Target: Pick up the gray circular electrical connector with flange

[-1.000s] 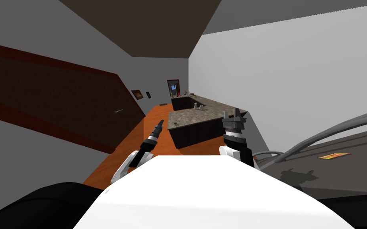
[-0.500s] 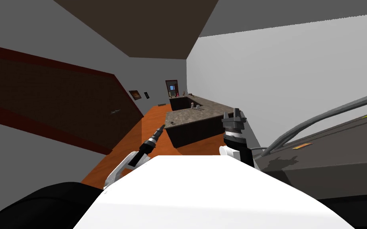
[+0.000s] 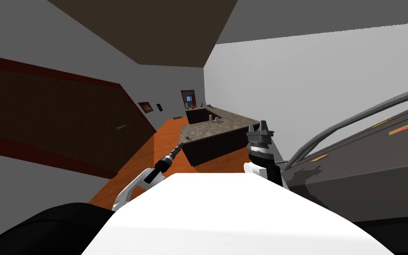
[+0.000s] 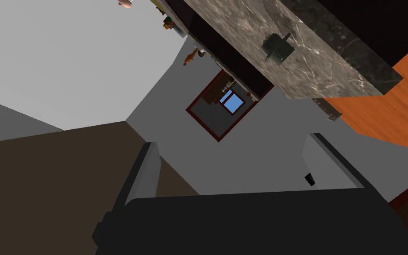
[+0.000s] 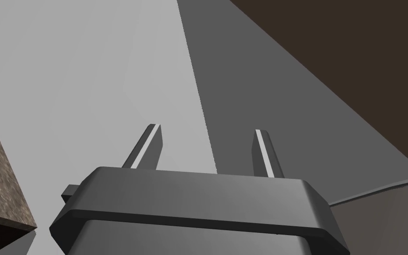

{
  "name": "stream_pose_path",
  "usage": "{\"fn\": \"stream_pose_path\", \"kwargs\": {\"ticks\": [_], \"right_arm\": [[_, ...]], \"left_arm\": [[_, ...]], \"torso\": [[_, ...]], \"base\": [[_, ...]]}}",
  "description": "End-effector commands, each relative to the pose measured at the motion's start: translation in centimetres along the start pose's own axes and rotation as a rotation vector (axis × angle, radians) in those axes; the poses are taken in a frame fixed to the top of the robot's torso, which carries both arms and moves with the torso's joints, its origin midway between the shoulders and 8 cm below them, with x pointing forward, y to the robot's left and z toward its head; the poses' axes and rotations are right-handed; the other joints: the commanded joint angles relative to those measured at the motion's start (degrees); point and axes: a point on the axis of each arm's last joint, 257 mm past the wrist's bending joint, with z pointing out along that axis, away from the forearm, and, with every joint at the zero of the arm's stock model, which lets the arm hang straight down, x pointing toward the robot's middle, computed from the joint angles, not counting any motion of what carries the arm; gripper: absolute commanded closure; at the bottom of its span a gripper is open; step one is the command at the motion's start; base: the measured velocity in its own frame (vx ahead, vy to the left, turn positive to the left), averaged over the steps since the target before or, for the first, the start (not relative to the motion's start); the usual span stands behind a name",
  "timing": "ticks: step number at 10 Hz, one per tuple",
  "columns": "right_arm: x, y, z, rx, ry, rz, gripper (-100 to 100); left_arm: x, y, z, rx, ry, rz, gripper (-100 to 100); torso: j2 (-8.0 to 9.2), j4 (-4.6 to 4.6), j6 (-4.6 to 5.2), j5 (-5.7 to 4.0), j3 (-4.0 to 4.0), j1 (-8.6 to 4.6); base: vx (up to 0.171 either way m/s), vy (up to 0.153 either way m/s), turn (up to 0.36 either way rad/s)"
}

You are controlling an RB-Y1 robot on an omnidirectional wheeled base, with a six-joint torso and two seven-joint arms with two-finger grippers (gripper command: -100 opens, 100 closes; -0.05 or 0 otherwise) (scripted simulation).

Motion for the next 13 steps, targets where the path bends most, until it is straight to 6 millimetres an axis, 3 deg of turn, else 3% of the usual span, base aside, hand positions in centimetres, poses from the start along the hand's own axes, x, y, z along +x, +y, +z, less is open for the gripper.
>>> {"fn": "stream_pose_path", "kwargs": {"ticks": [1, 2, 13], "right_arm": [[0.0, 0.0, 0.0, 0.0, 0.0, 0.0, 0], [0.0, 0.0, 0.0, 0.0, 0.0, 0.0, 0], [0.0, 0.0, 0.0, 0.0, 0.0, 0.0, 0]], "left_arm": [[0.3, 1.6, -0.1, -0.053, 0.028, 0.032, -100], [0.3, 1.7, -0.1, -0.06, 0.028, 0.032, -100], [-0.6, 13.3, -1.4, -0.416, 0.138, 0.197, -100]], "torso": [[0.0, 0.0, 0.0, 0.0, 0.0, 0.0], [-0.06, -0.01, 0.01, 0.0, -0.03, 0.0], [-0.4, -0.09, 0.0, 0.05, -0.24, 0.21]], "base": [[0.053, -0.037, -0.136], [0.047, -0.018, -0.053], [0.102, 0.005, -0.15]]}}
